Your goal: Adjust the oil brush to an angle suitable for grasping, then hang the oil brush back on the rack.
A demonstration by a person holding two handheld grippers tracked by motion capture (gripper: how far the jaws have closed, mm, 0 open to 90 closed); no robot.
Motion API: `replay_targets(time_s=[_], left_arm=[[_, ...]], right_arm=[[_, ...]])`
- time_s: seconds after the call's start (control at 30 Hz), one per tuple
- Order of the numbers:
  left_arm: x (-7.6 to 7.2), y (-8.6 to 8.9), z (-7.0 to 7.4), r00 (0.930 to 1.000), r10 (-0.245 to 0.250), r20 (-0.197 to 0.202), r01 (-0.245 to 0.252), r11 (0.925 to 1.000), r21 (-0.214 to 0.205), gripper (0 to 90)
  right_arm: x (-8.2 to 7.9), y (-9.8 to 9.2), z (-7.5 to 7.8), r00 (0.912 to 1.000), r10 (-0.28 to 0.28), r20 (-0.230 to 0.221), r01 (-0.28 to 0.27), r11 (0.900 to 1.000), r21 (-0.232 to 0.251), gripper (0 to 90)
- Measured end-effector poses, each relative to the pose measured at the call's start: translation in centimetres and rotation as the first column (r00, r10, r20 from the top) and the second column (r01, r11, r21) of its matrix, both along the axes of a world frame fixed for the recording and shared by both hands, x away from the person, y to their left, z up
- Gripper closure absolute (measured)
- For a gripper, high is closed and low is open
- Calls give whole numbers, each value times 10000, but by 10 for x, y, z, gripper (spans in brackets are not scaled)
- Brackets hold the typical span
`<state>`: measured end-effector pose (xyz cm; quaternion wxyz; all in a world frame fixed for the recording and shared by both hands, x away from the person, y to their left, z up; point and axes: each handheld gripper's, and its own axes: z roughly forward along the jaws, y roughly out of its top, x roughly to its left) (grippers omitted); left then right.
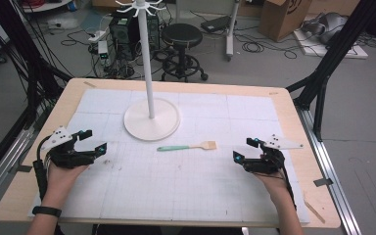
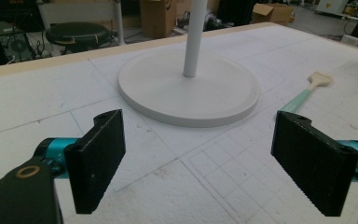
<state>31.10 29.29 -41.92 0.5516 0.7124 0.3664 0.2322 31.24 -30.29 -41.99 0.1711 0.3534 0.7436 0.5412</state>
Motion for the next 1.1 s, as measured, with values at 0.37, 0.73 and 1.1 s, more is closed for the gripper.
replay_targets(time_s=[0.37,0.73,1.1], left_arm=[[-1,1,1,10000,-46,-19,45,9999,-158,183],[-2,2,2,10000,-85,-18,85,9998,-163,185],[-1,2,1,10000,-57,-32,57,9999,-158,188]], right_arm=[[5,4,0,9998,130,-119,-130,9999,34,143],[29,34,8,9958,904,-112,-908,9945,-531,114],[51,74,10,9876,1561,-178,-1571,9807,-1165,114]])
